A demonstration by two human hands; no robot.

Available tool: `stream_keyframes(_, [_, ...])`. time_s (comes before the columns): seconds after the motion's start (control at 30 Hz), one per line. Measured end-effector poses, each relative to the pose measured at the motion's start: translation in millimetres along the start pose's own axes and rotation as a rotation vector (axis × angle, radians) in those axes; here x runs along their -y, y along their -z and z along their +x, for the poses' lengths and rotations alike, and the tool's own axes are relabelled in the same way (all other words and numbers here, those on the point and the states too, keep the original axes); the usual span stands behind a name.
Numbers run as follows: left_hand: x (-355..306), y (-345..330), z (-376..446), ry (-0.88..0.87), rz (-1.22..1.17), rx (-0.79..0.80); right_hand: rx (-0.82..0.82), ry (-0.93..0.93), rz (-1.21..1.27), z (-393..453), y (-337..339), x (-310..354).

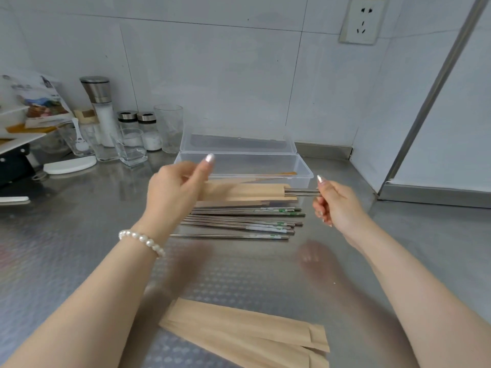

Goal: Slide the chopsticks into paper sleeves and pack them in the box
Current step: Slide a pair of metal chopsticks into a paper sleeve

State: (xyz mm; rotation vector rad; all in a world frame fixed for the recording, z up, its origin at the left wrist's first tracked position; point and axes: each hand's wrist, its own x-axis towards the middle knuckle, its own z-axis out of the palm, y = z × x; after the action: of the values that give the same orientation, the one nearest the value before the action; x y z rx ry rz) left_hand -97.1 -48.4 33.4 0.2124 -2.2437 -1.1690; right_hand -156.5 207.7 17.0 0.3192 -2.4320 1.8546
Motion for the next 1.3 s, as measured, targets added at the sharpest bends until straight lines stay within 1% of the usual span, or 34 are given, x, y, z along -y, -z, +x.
stream_keyframes(0.07, [3.1,-0.1,5.9,0.150,-0.248,0.036,-0.010,-0.015,0.027,0.7,3.0,0.0])
stream_keyframes(0.13, [2.5,-4.1,6.5,0.303,-0.437,0.159,-0.011,-0.023,0.042,-0.2,1.0,1.2])
stream_keyframes(0.2, [0.2,-9.5,3.1,0.398,-0.612,0.243,-0.012,-0.020,0.067,-2.5,-3.4,3.3])
stream_keyframes(0.23, [-1.2,-11.7,1.3,0.422,-0.661,0.254,-0.014,-0.018,0.083,-3.7,-5.3,4.5])
stream_keyframes(0.37, [-4.3,-16.5,-2.9,0.457,-0.734,0.266,-0.025,-0.012,0.101,-5.5,-9.9,5.6])
stream_keyframes(0.47, [-6.4,-17.7,-3.7,0.463,-0.767,0.278,-0.064,-0.027,0.104,-3.6,-12.7,2.9])
stream_keyframes(0.6, [-9.4,-20.6,-6.2,0.457,-0.807,0.290,-0.171,-0.056,0.338,-2.2,-11.6,4.5])
stream_keyframes(0.67, [-10.2,-20.8,-4.4,0.461,-0.835,0.289,-0.197,-0.073,0.419,-0.2,-9.2,6.7])
stream_keyframes(0.73, [-10.2,-17.5,0.2,0.467,-0.877,0.254,-0.216,-0.117,0.480,4.3,-5.7,10.1])
stream_keyframes(0.8, [-7.0,-13.0,5.3,0.491,-0.911,0.175,-0.254,-0.153,0.516,15.2,-1.2,14.3])
stream_keyframes(0.87, [-2.4,-9.7,8.0,0.511,-0.909,0.091,-0.322,-0.148,0.462,31.4,2.6,21.8])
stream_keyframes(0.97, [1.7,-9.2,9.0,0.495,-0.890,0.029,-0.383,-0.069,0.249,56.5,-1.0,39.3])
stream_keyframes(1.07, [2.1,-8.6,10.3,0.433,-0.882,0.001,-0.351,-0.008,0.086,71.2,-20.7,51.8])
stream_keyframes(1.17, [2.9,-6.9,11.0,0.403,-0.889,-0.019,-0.297,-0.040,-0.049,78.8,-45.6,52.2])
stream_keyframes(1.3, [2.8,-5.9,11.5,0.402,-0.903,-0.018,-0.298,-0.028,-0.167,84.1,-68.8,51.2])
